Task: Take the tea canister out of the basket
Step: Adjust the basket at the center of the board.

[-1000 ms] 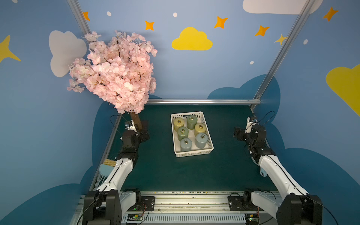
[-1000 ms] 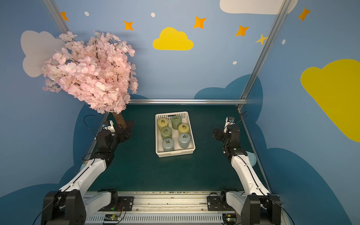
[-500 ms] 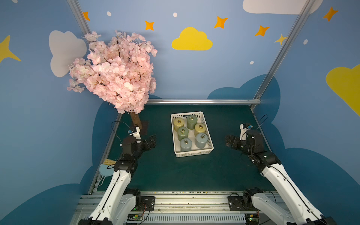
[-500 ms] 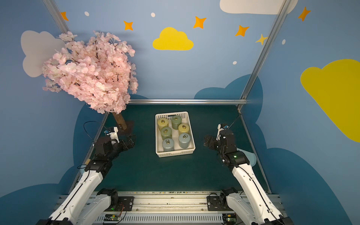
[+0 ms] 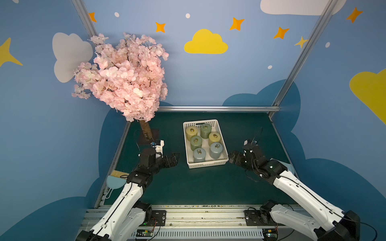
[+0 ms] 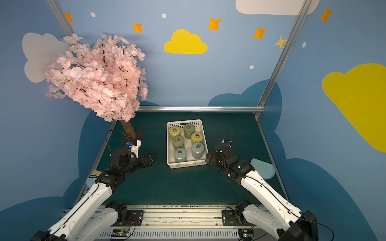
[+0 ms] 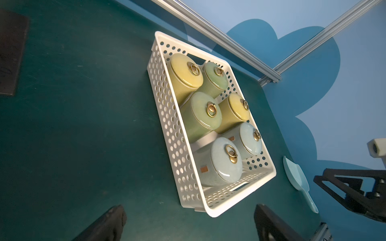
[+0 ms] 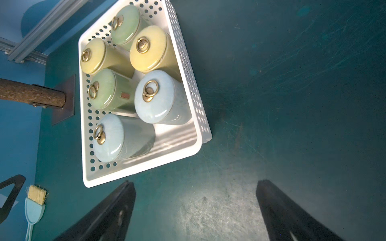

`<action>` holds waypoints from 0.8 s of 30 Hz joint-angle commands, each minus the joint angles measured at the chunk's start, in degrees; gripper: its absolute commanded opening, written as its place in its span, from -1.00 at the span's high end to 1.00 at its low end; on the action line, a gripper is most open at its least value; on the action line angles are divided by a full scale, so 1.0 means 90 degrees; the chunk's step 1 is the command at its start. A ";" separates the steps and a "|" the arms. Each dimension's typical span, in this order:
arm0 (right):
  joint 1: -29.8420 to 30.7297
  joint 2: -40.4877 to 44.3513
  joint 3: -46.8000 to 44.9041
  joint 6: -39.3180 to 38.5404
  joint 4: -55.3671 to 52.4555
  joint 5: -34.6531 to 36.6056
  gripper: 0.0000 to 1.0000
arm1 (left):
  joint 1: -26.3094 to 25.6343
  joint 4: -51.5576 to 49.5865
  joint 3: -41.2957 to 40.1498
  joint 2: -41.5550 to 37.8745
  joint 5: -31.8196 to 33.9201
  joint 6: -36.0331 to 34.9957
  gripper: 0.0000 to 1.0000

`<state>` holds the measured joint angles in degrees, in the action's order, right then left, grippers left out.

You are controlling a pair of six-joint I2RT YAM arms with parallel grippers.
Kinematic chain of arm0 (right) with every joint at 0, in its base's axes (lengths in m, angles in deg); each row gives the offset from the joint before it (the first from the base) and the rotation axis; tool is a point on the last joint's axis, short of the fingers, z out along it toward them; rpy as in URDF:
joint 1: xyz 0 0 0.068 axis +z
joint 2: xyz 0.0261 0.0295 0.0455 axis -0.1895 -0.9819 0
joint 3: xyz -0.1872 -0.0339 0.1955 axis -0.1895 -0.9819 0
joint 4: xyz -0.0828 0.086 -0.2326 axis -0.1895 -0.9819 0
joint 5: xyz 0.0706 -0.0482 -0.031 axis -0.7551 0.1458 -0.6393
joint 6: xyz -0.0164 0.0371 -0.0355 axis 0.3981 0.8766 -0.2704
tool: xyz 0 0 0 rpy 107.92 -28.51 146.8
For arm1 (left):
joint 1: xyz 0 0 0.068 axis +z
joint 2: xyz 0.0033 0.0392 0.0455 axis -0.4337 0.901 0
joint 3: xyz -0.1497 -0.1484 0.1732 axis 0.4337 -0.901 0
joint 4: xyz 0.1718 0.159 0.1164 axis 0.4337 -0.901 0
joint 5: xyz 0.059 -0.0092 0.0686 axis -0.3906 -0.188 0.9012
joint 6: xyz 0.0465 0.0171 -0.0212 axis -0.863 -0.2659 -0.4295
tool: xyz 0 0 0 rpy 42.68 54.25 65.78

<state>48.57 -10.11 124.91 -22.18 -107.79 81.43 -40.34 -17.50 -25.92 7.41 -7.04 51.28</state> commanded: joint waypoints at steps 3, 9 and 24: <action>0.0545 -0.0397 0.0119 0.1161 0.0016 0.0469 -0.86 | -0.0374 -0.0059 0.0148 0.0121 -0.0062 -0.0116 -1.00; 0.1155 -0.0949 0.0248 0.1964 0.0203 0.1041 -0.86 | -0.0791 -0.0055 0.0083 0.0044 0.0110 -0.0237 -1.00; 0.1658 -0.2468 0.1060 0.2763 0.0287 0.1377 -0.82 | -0.0933 0.0035 -0.0979 -0.1705 0.0731 -0.0664 -1.00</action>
<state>63.07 -30.52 132.91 0.48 -105.60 93.18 -48.62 -18.00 -34.14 -5.79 -1.41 47.10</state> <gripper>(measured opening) 0.913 0.999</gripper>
